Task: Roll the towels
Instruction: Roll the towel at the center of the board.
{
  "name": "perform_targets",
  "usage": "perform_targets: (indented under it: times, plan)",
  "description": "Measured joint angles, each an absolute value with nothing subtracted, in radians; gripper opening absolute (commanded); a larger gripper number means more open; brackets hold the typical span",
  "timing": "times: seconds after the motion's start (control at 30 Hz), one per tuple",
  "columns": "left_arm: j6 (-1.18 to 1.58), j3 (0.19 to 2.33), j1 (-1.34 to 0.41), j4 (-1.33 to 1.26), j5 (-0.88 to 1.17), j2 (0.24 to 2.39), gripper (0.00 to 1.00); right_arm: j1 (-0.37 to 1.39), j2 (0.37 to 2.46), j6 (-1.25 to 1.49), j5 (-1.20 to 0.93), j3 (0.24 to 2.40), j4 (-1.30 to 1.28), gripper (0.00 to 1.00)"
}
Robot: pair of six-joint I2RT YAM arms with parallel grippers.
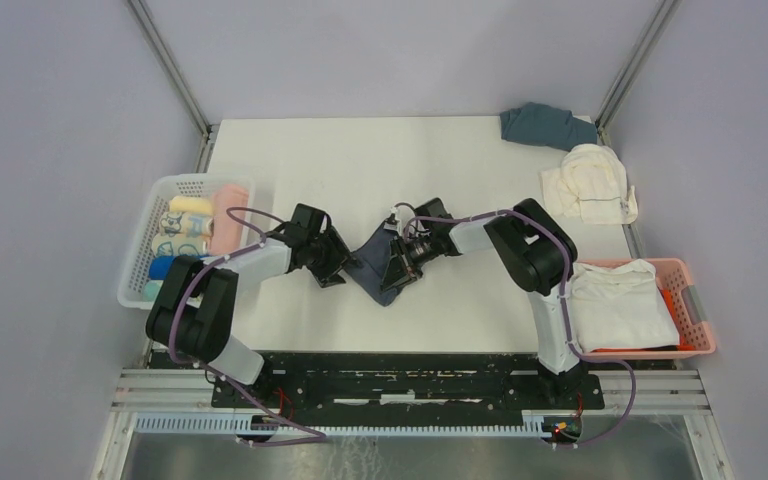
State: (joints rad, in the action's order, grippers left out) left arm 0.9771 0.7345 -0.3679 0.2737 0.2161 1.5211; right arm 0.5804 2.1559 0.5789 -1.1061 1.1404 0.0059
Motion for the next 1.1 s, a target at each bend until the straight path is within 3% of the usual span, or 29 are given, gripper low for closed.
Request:
perform_targets:
  times: [0.1, 0.23, 0.5, 0.73, 0.9, 1.1]
  plan:
    - [0.977, 0.765, -0.366, 0.267, 0.219, 1.562, 0.59, 0.58, 2.153, 0.574, -1.097, 1.14, -0.005, 0.2]
    - [0.976, 0.797, -0.368, 0.265, 0.221, 1.6, 0.58, 0.58, 2.114, 0.542, -1.041, 1.14, -0.051, 0.36]
    - [0.976, 0.827, -0.368, 0.265, 0.221, 1.632, 0.58, 0.6, 1.856, 0.381, -0.696, 1.114, -0.212, 0.62]
    - [0.975, 0.852, -0.373, 0.279, 0.222, 1.652, 0.58, 0.805, 1.701, 0.216, -0.29, 1.153, -0.326, 0.64]
    - [0.975, 0.857, -0.374, 0.282, 0.224, 1.657, 0.58, 0.973, 1.703, 0.128, -0.068, 1.177, -0.347, 0.66]
    - [0.975, 0.86, -0.374, 0.283, 0.227, 1.659, 0.59, 1.047, 1.77, 0.053, 0.101, 1.203, -0.358, 0.66]
